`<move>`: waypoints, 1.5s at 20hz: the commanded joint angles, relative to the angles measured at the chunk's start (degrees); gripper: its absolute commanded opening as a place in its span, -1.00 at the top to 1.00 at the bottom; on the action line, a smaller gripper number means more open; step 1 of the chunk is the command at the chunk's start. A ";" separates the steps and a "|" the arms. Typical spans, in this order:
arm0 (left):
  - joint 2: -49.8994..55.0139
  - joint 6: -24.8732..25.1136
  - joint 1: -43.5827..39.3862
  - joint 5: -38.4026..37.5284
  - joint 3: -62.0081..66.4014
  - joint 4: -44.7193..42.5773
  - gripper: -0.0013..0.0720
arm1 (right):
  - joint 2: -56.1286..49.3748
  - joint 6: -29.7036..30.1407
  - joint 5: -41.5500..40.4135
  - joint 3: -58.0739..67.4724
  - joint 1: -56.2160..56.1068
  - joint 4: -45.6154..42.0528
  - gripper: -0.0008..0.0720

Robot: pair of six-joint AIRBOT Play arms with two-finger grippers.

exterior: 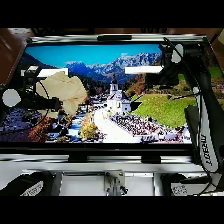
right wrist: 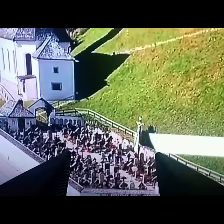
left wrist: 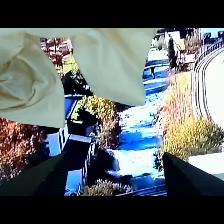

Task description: Fold the shirts.

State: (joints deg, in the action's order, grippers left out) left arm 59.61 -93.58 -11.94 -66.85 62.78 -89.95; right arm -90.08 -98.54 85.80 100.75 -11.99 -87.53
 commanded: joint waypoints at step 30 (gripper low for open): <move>39.54 -2.64 23.71 14.23 36.72 15.45 0.86 | 1.20 5.81 9.38 0.09 -0.02 1.42 -0.78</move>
State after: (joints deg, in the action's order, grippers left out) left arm 105.16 -99.66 13.69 -57.45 99.18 -77.84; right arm -89.80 -95.72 93.25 100.75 -11.99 -85.10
